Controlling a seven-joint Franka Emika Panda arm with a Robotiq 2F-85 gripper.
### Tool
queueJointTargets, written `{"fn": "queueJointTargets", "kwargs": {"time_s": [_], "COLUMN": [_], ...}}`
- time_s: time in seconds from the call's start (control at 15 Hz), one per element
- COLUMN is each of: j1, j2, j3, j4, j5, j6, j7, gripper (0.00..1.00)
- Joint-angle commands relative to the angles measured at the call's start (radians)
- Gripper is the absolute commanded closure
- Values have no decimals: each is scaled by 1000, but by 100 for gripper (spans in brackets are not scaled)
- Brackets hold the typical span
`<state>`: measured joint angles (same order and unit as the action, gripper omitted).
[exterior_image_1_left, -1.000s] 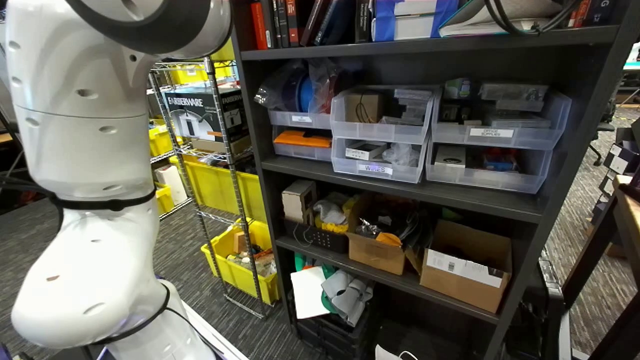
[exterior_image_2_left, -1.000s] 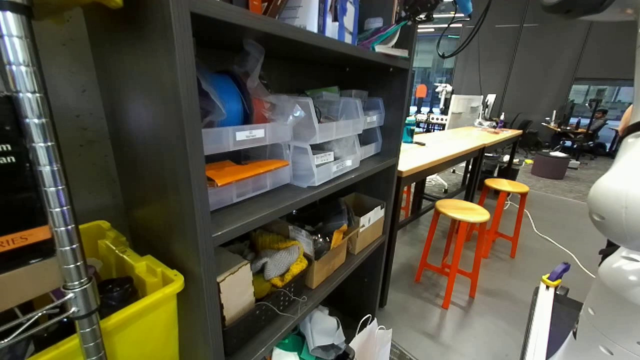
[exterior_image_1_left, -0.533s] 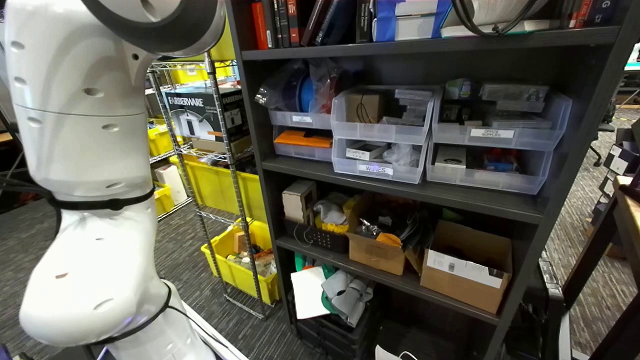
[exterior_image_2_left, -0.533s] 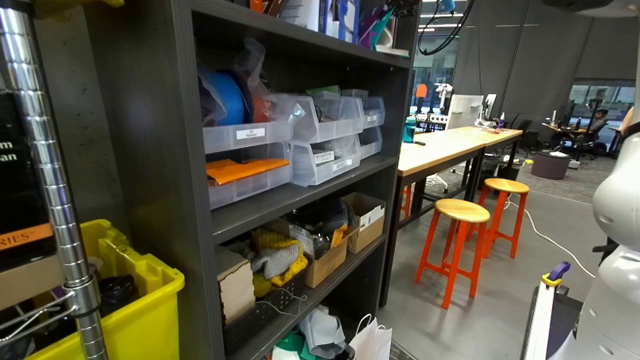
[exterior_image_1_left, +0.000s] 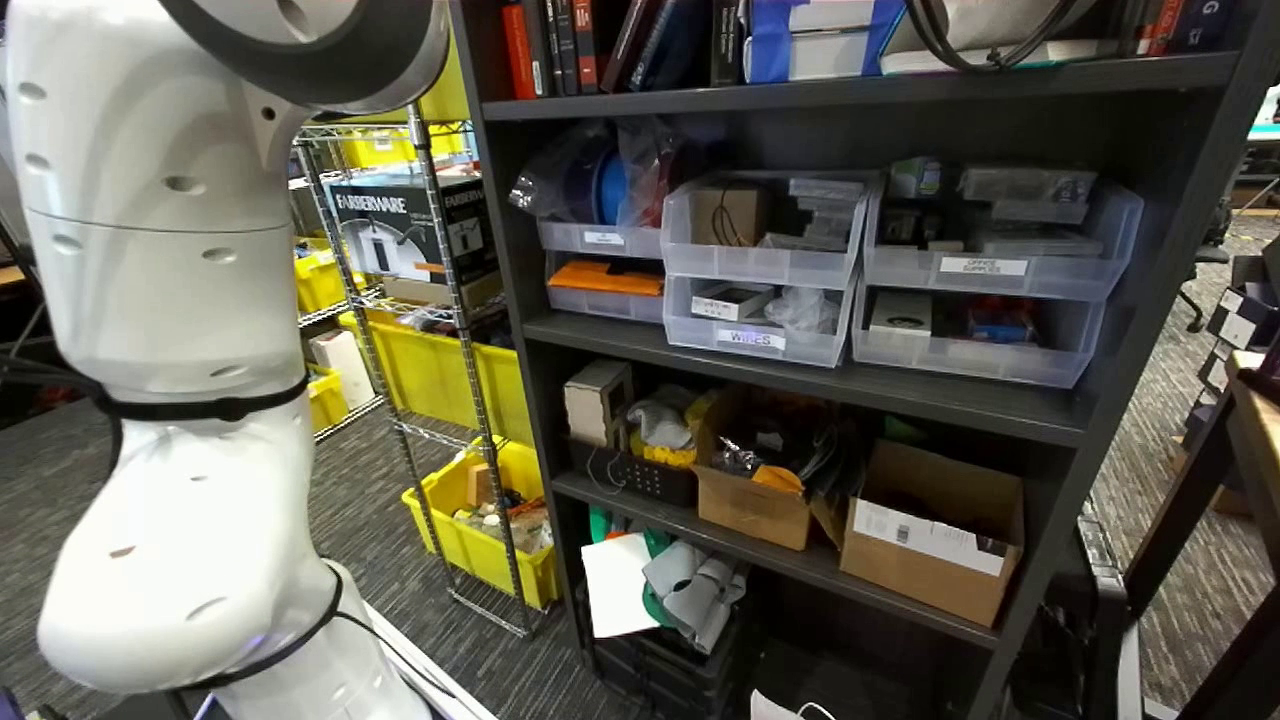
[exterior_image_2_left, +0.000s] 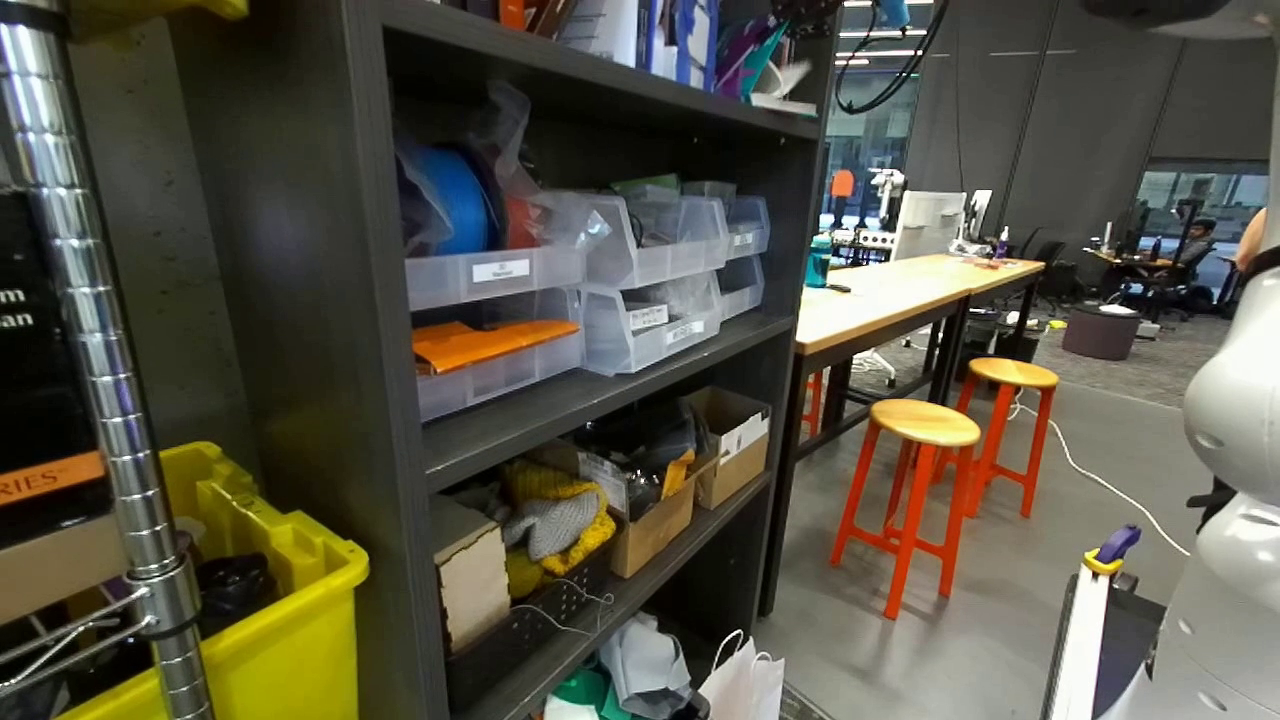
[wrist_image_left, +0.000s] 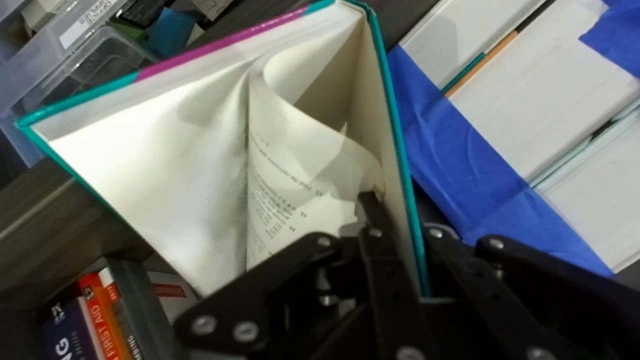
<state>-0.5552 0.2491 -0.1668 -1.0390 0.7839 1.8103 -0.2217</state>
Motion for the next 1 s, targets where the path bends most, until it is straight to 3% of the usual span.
{"fn": "queueJointTargets", "kwargs": {"time_s": [0.0,0.13,0.2,0.27,0.4,0.8,0.93], "j1": [23,24,25,26,27,30,33], "j2": [-21,-20,-21,-22,-25,-40,-43], "j3": [21,24,27,30,38,63,71], "j4": [-44,-43,-43,-43,-43,-51,-54], "j5": [14,18,19,22,23,46,53], "j6": [4,8,8,9,9,11,9], "j7": [-18,-20,-22,-20,-23,-28,-30], "gripper": [65,55,66,43,40,2,0]}}
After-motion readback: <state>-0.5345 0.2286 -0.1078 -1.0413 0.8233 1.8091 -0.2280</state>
